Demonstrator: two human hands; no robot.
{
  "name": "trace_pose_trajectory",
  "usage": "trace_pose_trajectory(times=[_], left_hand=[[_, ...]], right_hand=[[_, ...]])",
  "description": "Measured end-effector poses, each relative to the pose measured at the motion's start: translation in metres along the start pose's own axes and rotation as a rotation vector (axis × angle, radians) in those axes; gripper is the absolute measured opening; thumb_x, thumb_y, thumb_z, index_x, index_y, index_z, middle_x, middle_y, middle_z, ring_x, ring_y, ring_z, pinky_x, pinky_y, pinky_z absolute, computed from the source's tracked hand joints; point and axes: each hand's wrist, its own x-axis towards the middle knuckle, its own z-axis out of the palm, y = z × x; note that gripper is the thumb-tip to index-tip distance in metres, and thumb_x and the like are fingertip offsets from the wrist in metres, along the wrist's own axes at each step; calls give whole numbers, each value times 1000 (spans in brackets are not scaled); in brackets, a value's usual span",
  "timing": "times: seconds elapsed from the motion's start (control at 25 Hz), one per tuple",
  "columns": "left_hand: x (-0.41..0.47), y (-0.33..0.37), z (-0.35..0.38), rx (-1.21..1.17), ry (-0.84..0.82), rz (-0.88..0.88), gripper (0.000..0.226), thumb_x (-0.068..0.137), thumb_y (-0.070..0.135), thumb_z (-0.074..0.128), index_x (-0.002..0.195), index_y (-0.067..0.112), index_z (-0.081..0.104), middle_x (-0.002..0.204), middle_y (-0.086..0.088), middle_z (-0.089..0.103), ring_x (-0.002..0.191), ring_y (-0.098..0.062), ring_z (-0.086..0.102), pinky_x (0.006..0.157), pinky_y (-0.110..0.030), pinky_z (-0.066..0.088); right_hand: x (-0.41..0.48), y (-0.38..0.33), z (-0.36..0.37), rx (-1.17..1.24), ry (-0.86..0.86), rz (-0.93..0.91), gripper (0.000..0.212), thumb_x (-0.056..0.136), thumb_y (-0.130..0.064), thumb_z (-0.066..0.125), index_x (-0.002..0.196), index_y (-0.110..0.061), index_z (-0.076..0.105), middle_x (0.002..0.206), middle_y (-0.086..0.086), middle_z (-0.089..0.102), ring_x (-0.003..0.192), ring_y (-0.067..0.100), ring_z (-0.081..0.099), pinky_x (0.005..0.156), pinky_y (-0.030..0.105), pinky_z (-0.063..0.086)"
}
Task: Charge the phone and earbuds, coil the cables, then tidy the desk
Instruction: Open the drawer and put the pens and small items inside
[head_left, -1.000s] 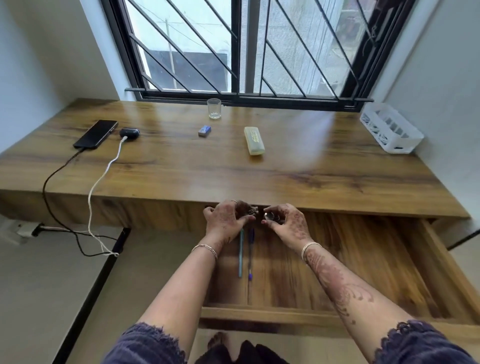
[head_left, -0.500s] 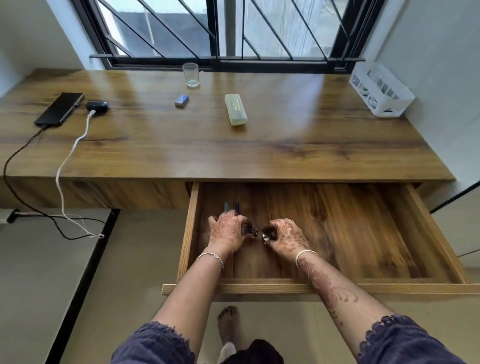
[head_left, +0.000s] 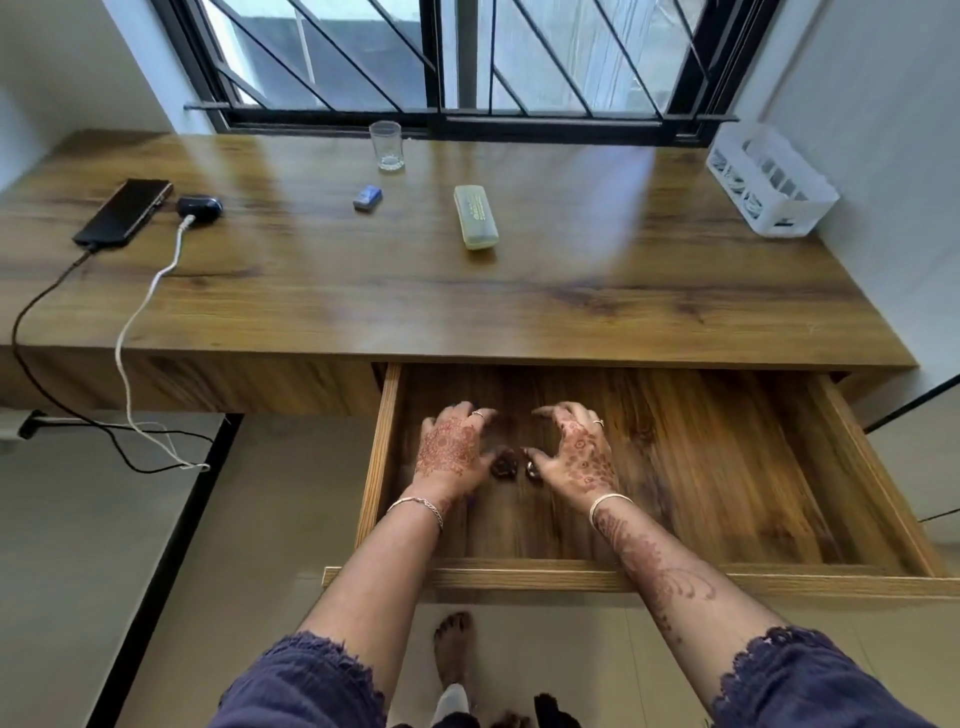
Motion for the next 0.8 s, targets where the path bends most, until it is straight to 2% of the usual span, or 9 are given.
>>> trace_pose_trajectory(times=[0.08, 0.16, 0.36, 0.48, 0.6, 0.8], left_hand=[[2, 5, -24, -128, 152, 15, 44, 86, 45, 62, 126, 28, 55, 110, 1, 57, 110, -19, 52, 94, -34, 43], [10, 5, -54, -230, 279, -11, 40, 87, 43, 61, 123, 25, 58, 104, 1, 59, 105, -18, 53, 92, -31, 46], [59, -35, -130, -324, 476, -127, 40, 90, 30, 59, 128, 20, 55, 116, -2, 57, 115, -21, 50, 102, -30, 40], [105, -70, -167, -302, 496, -167, 44, 91, 26, 55, 134, 16, 50, 127, -6, 53, 121, -24, 46, 106, -30, 34], [160, -102, -188, -283, 448, -198, 47, 92, 27, 53, 137, 16, 46, 130, -8, 49, 124, -26, 43, 106, -30, 31], [244, -153, -188, -276, 338, -296, 49, 91, 28, 52, 138, 16, 43, 134, -10, 44, 125, -29, 40, 106, -32, 31]], right_hand=[[12, -16, -11, 10, 101, -68, 47, 75, -32, 77, 118, -24, 61, 118, -1, 55, 112, 18, 50, 98, 26, 41], [32, -37, -18, -4, 145, -111, 50, 79, -38, 71, 125, -24, 57, 124, 1, 52, 117, 19, 48, 101, 31, 40], [113, -96, -20, 14, 146, -78, 63, 83, -40, 64, 139, -25, 41, 140, 2, 39, 131, 22, 34, 111, 34, 26], [171, -128, -14, 62, 190, 26, 60, 82, -34, 65, 136, -20, 42, 139, 6, 40, 129, 26, 36, 109, 37, 29], [221, -158, 8, 29, 222, 46, 57, 81, -30, 64, 133, -21, 44, 138, 4, 42, 128, 27, 38, 106, 39, 33], [293, -173, 37, -87, 330, 229, 66, 73, -32, 68, 135, -25, 44, 144, 3, 39, 128, 27, 37, 101, 40, 33]])
